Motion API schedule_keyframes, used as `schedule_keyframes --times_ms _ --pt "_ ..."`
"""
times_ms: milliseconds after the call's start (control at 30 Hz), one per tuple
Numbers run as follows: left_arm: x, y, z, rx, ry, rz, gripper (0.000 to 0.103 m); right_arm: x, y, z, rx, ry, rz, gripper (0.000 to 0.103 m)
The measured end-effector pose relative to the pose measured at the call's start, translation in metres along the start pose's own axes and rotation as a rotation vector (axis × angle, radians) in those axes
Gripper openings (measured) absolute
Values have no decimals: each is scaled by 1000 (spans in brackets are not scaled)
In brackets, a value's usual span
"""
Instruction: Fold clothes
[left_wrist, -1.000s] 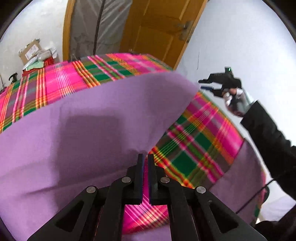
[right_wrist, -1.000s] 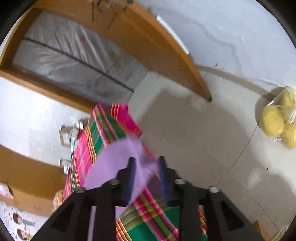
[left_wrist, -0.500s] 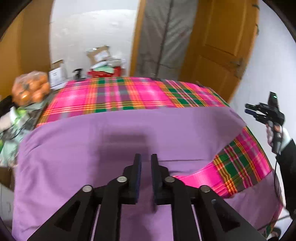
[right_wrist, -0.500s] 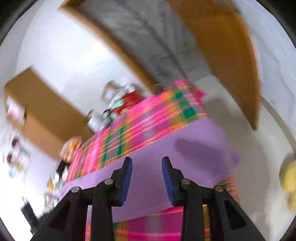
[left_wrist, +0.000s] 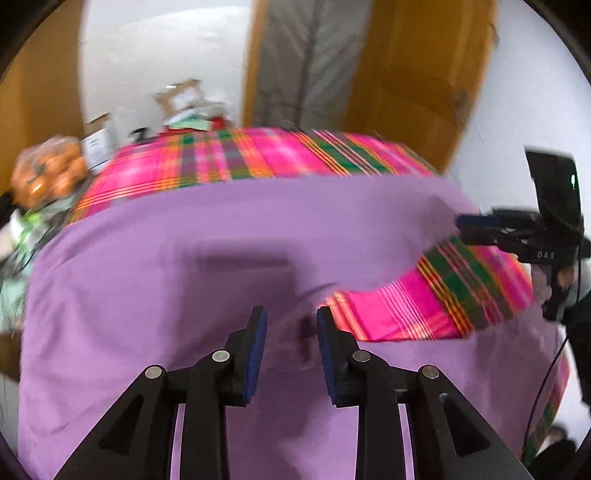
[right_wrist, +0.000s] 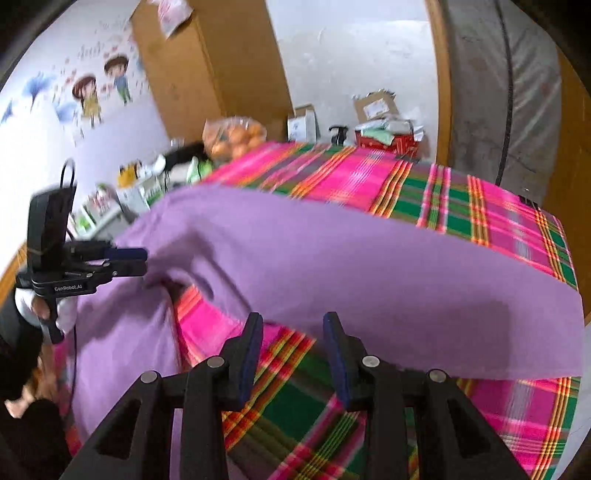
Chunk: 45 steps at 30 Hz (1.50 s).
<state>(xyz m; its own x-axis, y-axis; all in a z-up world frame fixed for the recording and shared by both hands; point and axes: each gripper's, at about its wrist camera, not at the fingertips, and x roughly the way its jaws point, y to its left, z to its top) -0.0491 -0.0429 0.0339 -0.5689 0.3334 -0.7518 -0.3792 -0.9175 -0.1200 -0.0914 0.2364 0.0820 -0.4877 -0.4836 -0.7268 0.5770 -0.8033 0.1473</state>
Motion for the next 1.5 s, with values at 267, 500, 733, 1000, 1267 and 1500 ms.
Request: schedule_keyframes --times_ms 267,500,733,1000,1267,1500 --pt "36 -16 0 87 66 -27 7 -6 -35 -35 53 51 -115 35" --pt "27 -9 -8 82 58 -93 3 -9 -49 -39 77 42 -135 35" --pt "19 -2 -15 73 50 -158 5 -3 -58 -24 161 -2 -130 35" --pt "-12 20 -4 -52 -60 -182 19 38 -47 -6 122 77 -203 35" --pt "-31 91 -19 -315 -92 23 21 19 -43 -6 152 73 -251 34" --pt "-52 88 -44 -372 -117 41 21 26 64 2 -70 64 6 35"
